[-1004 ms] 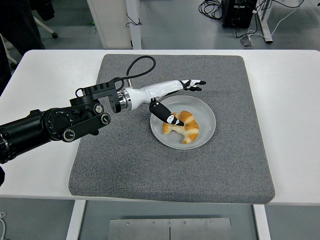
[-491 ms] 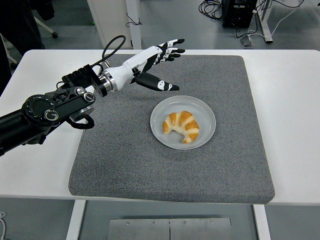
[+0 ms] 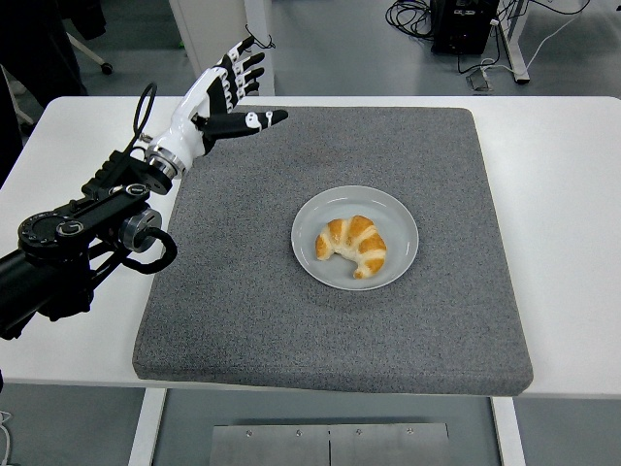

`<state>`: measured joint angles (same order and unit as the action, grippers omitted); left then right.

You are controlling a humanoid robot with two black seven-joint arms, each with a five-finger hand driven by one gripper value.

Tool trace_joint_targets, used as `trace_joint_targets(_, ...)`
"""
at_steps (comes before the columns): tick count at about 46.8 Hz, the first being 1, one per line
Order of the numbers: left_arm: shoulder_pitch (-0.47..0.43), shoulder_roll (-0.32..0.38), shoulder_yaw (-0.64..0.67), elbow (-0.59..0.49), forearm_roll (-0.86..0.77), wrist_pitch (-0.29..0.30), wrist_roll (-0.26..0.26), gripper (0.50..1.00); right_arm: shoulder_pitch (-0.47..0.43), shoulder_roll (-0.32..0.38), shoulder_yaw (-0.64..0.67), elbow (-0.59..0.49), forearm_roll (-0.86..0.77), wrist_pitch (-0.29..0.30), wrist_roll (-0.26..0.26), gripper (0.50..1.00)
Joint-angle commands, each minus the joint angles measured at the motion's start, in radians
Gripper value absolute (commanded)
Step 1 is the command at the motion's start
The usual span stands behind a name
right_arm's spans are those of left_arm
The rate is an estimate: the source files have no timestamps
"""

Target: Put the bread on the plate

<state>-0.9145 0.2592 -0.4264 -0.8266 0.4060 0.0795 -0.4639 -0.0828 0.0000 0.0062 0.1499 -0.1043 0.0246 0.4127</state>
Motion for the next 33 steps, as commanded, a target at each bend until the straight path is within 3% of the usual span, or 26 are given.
trace_joint_targets(1,0.029,-0.008,-0.020,0.014,-0.035,0.010,-0.001,0.966,0.000,0.000,0.000,-0.001,0.000,0.000,0.000,1.000)
trace_joint_targets(11,0.060,-0.060,-0.095,0.115,-0.150,0.010,-0.013,0.966,0.000,0.000,0.000,0.000,0.000,0.000,0.000,1.000)
trace_joint_targets(23,0.100,-0.075,-0.187,0.162,-0.216,0.000,-0.042,0.966,0.000,0.000,0.000,0.000,0.000,0.000,0.000,1.000)
trace_joint_targets(33,0.105,-0.158,-0.230,0.259,-0.246,-0.046,-0.044,0.966,0.000,0.000,0.000,0.000,0.000,0.000,0.000,1.000)
